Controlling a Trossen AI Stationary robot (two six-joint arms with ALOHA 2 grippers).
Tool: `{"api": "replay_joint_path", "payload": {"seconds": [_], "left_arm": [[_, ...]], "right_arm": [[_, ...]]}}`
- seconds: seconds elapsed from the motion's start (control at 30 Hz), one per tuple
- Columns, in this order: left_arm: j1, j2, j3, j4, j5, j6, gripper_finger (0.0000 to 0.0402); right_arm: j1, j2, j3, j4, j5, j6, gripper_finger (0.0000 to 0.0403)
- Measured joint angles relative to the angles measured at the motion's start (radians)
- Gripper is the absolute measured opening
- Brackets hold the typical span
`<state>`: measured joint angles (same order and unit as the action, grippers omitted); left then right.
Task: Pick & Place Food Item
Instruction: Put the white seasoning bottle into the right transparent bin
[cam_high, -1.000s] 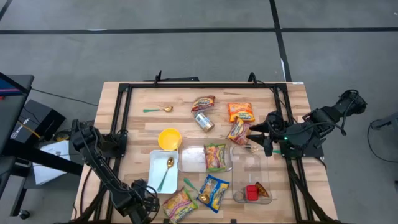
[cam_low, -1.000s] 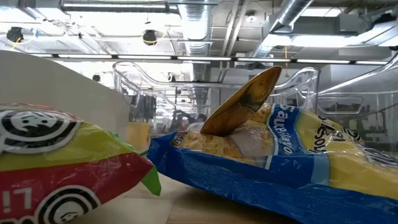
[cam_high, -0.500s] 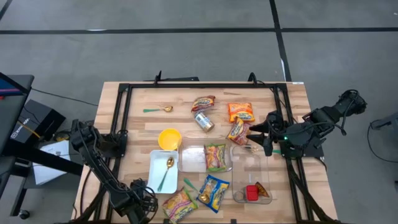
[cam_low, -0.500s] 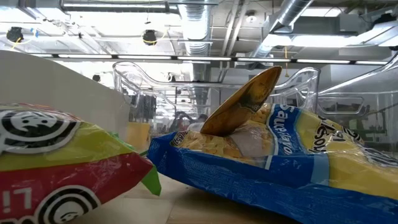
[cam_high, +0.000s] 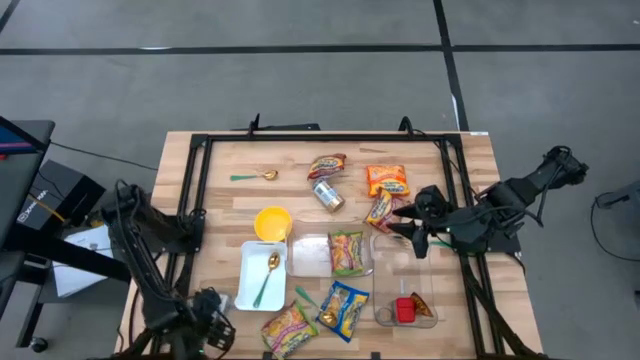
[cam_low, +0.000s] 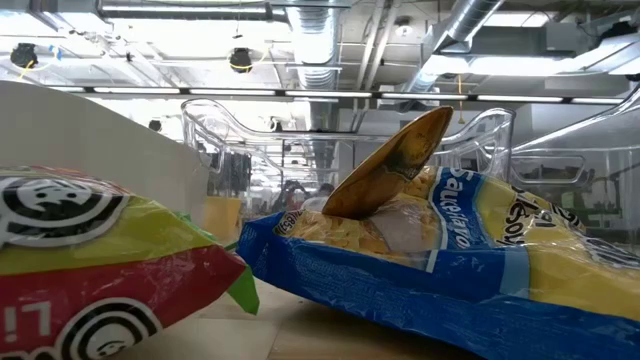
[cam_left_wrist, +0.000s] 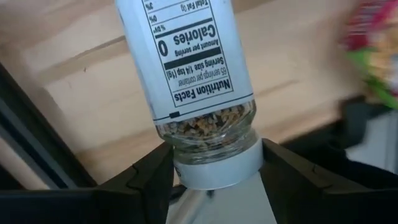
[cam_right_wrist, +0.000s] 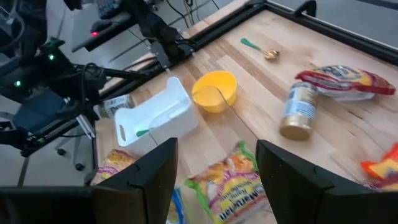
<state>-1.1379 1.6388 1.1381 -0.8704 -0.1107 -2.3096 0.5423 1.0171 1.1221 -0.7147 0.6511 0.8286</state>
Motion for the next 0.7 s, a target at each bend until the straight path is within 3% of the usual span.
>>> {"api": "replay_joint_path", "payload": {"seconds": [0.37,0.7], "left_arm": [[-0.082,-0.216,0.000,-0.108,-0.140,0.040,0.0199],[-0.024,-0.348,0.000,-0.110,-0.311,0.150,0.0199]], "right_arm": [[-0.001,-0.004,0.000,0.120,0.000,-0.099,0.0210],[-0.002,-0.002,0.000,0.248,0.001,-0.249,0.0210]]}}
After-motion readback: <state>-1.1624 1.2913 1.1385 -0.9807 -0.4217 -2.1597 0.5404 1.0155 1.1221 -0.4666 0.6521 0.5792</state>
